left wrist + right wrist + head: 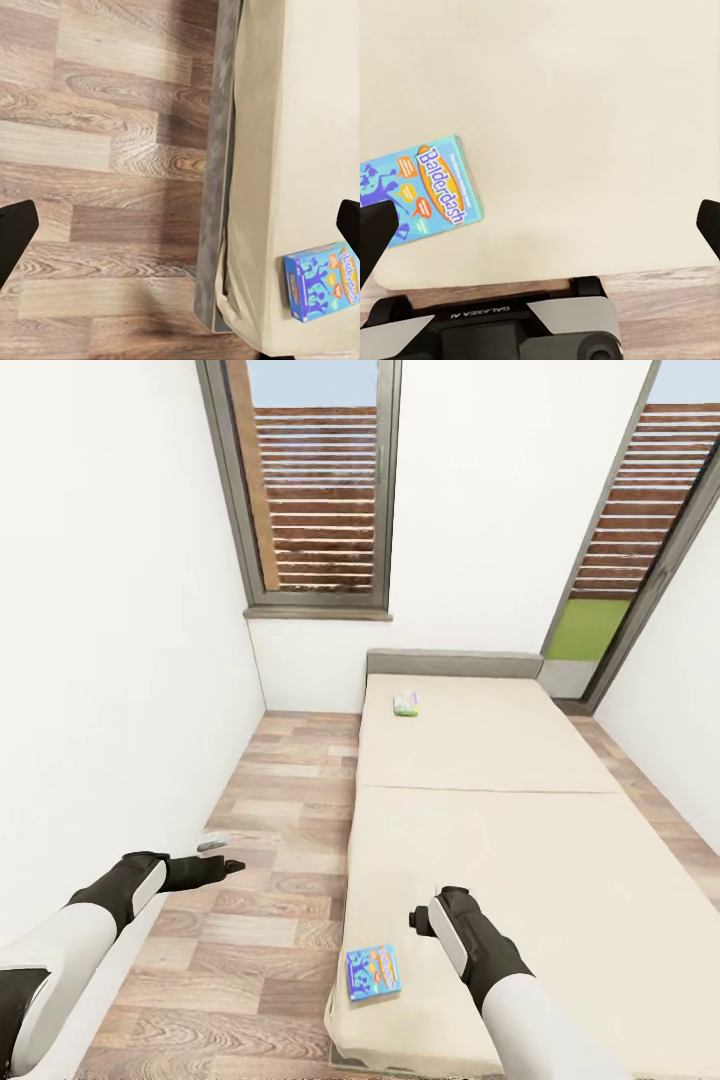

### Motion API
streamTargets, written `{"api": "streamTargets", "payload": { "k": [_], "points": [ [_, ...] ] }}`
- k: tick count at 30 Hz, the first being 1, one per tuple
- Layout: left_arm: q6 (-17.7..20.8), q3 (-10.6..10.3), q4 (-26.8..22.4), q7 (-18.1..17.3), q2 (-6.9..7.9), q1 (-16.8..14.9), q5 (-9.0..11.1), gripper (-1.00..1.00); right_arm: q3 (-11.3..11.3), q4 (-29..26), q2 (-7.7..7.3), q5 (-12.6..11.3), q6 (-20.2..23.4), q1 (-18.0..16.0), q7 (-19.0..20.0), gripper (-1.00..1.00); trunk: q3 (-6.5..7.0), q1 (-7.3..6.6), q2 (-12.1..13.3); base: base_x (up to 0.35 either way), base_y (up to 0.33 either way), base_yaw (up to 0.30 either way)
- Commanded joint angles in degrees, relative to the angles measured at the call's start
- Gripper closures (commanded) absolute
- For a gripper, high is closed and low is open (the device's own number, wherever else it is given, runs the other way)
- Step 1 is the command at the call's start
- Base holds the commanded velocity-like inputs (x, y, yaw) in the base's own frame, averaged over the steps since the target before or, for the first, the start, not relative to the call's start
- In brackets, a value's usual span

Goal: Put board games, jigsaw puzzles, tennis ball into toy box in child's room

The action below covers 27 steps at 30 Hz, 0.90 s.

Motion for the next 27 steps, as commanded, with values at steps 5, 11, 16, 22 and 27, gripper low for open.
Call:
{"api": "streamTargets", "payload": {
  "k": [5, 11, 16, 22, 27],
  "points": [
    [0.5, -0.2, -0.1, 0.0, 0.03, 0.0, 0.6, -1.00, 0.2, -0.1, -0.02, -0.4, 0.0, 0.0, -0.5, -1.00, -0.59, 0.03, -0.1, 0.000, 0.000, 0.000],
    [0.4, -0.2, -0.1, 0.0, -0.01, 0.0, 0.6, -1.00, 0.5, 0.0, 0.04, -0.1, -0.1, 0.0, -0.5, -1.00, -1.16, 0.03, -0.1, 0.000, 0.000, 0.000],
    [0.4, -0.2, -0.1, 0.0, -0.03, 0.0, 0.6, -1.00, 0.8, 0.0, 0.04, 0.0, -0.2, 0.0, -0.5, -1.00, -1.63, 0.03, -0.1, 0.000, 0.000, 0.000],
    [0.4, -0.2, -0.1, 0.0, 0.02, 0.0, 0.6, -1.00, 0.9, 0.0, 0.04, 0.1, -0.3, 0.0, -0.5, -1.00, -2.20, 0.03, -0.1, 0.000, 0.000, 0.000],
    [0.4, -0.2, -0.1, 0.0, -0.02, 0.0, 0.6, -1.00, 0.9, 0.0, 0.04, 0.1, -0.4, 0.0, -0.5, -1.00, -2.67, 0.03, -0.1, 0.000, 0.000, 0.000]
  ]
}}
